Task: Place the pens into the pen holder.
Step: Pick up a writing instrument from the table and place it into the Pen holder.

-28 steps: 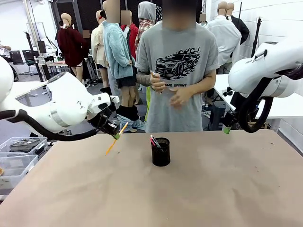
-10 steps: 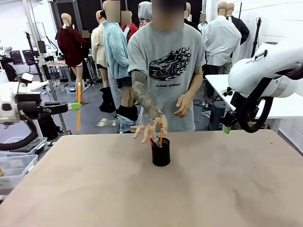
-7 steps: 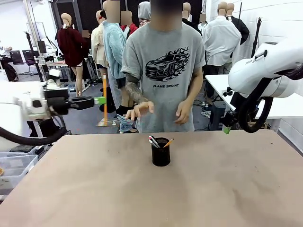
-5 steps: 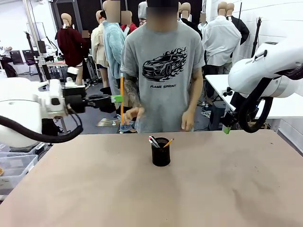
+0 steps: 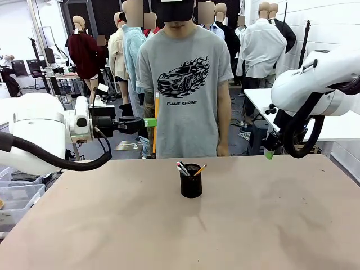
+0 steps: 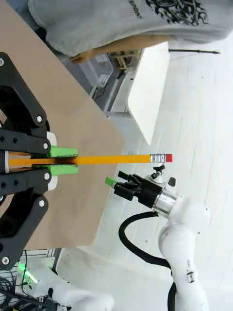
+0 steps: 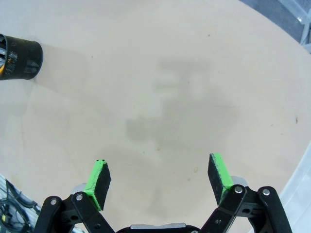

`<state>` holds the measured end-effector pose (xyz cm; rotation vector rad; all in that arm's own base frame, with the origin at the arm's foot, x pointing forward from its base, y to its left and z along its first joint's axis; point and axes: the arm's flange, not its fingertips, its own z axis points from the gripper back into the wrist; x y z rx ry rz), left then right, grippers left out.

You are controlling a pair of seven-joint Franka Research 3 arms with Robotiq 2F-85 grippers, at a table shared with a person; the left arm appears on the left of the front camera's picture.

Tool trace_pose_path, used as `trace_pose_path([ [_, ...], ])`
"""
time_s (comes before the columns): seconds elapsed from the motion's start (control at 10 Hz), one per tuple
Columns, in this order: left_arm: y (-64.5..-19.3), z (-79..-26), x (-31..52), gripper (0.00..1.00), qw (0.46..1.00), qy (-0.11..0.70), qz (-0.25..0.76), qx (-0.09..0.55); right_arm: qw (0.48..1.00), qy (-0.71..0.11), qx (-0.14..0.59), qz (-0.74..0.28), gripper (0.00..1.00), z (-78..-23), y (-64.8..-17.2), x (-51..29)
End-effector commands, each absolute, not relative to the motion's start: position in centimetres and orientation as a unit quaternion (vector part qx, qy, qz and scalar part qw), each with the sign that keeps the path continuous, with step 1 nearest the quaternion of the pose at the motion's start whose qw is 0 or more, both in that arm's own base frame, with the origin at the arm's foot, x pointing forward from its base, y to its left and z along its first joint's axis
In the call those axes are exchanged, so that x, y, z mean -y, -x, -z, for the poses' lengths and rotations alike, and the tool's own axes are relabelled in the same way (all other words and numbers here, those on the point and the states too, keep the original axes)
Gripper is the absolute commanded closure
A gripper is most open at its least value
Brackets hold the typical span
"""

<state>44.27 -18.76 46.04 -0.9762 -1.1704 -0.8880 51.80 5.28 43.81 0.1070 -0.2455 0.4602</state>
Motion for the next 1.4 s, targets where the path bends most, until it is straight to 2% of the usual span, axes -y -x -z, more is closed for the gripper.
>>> trace_pose_path([
  [0.0,-45.5,-44.2,20.4,1.00,0.627,0.440,0.393,0.508,0.964,-0.050,0.127,-0.228,0.00,-43.7,-51.9,-5.3],
  [0.4,-50.5,-42.0,26.4,1.00,0.614,0.473,0.427,0.466,0.964,-0.050,0.127,-0.228,0.00,-43.7,-51.9,-5.3],
  [0.7,-52.8,-40.0,29.0,1.00,0.611,0.471,0.430,0.468,0.964,-0.050,0.127,-0.228,0.00,-43.7,-51.9,-5.3],
  [1.3,-54.7,-35.8,31.5,1.00,0.617,0.443,0.457,0.463,0.964,-0.050,0.127,-0.228,0.00,-43.7,-51.9,-5.3],
])
